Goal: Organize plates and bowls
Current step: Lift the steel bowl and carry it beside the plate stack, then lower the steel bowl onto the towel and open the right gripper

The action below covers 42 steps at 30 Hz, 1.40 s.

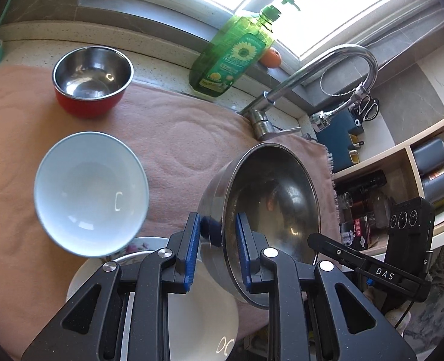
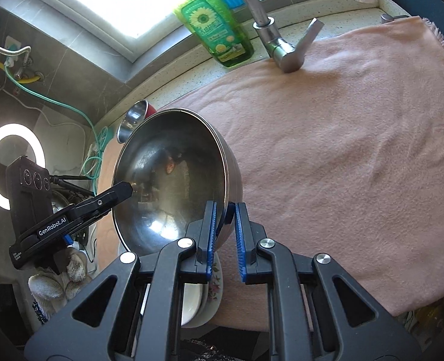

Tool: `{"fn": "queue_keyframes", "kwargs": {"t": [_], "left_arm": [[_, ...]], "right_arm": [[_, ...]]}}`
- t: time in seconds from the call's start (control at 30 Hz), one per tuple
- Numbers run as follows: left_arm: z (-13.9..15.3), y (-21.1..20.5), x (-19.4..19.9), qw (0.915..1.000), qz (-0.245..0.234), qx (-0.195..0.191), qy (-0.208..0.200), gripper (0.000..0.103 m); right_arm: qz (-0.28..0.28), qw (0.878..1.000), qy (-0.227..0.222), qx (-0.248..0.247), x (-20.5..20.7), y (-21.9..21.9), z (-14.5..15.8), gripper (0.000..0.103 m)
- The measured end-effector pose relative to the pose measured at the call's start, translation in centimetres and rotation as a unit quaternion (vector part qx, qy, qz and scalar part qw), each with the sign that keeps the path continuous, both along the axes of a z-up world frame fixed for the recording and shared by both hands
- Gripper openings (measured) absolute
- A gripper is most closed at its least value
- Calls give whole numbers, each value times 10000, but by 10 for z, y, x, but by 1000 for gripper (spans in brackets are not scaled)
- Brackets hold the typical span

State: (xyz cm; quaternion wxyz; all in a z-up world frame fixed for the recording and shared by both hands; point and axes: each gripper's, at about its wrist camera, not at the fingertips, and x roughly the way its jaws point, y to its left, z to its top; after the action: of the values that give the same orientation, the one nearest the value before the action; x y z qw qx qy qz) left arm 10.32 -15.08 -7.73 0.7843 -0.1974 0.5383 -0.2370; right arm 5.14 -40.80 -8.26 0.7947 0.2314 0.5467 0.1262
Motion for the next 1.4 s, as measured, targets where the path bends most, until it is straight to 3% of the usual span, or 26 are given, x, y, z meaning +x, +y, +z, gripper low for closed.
{"fn": "queue_keyframes", "kwargs": {"t": [0.43,1.03,1.27,1.33,1.4], "left_arm": [[-28,-47,7,9987,-312,271,284,21],[-42,-55,7,9973,-375,445,458,21],[-35,-52,8,9974,-379,495,349,21],[-32,-51,9,9975,-365,509,313,21],[-31,-50,9,9977,-359,497,292,21]], "right_arm": [[-135,9994,297,-99,3,-34,-32,12],[-70,9991,407,-137,5,-34,-47,13],[-60,9990,354,-281,5,-33,-45,14],[-74,9989,357,-283,4,-34,-45,18],[-109,9989,336,-313,3,-36,-44,36]]}}
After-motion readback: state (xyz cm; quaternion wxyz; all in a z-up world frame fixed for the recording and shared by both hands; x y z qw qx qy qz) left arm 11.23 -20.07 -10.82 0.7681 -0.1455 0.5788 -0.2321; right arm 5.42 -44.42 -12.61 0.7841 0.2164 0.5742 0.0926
